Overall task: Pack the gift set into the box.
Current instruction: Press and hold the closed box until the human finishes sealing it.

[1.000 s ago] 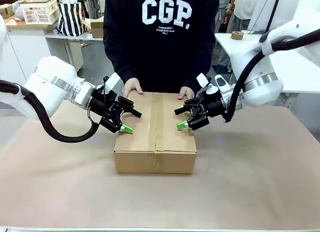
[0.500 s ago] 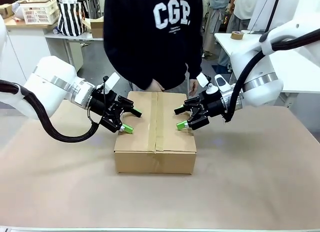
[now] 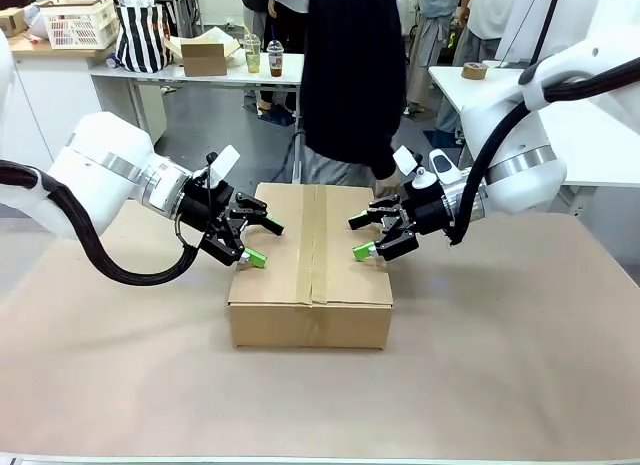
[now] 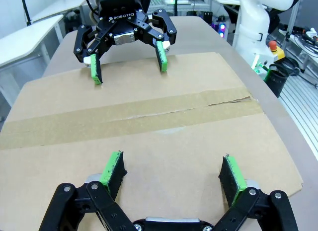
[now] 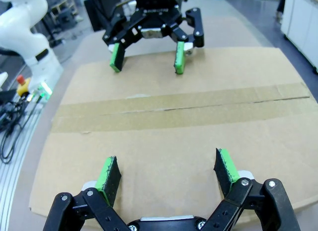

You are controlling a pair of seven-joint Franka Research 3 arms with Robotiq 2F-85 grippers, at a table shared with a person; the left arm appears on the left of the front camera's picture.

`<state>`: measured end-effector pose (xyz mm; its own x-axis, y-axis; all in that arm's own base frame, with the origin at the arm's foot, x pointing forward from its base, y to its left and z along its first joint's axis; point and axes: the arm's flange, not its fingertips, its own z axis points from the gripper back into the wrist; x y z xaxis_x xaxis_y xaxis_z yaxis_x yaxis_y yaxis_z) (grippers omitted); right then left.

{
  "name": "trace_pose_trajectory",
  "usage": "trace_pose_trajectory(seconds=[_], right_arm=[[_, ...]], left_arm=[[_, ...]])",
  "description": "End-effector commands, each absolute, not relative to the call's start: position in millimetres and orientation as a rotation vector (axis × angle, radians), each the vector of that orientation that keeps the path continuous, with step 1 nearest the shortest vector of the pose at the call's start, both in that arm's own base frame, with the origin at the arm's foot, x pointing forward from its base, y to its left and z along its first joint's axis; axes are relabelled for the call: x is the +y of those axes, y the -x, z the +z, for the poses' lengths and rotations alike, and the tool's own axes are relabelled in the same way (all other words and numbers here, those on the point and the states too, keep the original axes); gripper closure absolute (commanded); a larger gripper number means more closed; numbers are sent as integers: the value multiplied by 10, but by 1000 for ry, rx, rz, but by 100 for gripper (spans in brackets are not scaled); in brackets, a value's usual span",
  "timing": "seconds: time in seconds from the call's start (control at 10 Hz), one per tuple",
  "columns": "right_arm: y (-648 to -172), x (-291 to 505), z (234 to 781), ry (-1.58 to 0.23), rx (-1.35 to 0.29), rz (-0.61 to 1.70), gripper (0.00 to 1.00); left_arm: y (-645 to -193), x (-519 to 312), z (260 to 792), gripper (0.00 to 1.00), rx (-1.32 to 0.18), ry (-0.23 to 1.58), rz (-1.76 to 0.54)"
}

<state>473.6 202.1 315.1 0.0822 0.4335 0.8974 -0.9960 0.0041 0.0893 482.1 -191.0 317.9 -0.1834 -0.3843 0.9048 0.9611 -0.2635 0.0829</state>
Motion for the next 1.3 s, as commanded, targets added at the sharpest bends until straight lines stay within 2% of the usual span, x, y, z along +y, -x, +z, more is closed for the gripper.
trace_pose_trajectory(seconds=[0.0, 1.2], right_arm=[[-4737, 2024, 3140, -922, -805, 1335, 0], [-4737, 2024, 3140, -922, -805, 1335, 0]], left_arm=[[-4810, -1907, 3154, 0, -855, 986, -1654], [-4810, -1907, 3154, 0, -855, 986, -1654]])
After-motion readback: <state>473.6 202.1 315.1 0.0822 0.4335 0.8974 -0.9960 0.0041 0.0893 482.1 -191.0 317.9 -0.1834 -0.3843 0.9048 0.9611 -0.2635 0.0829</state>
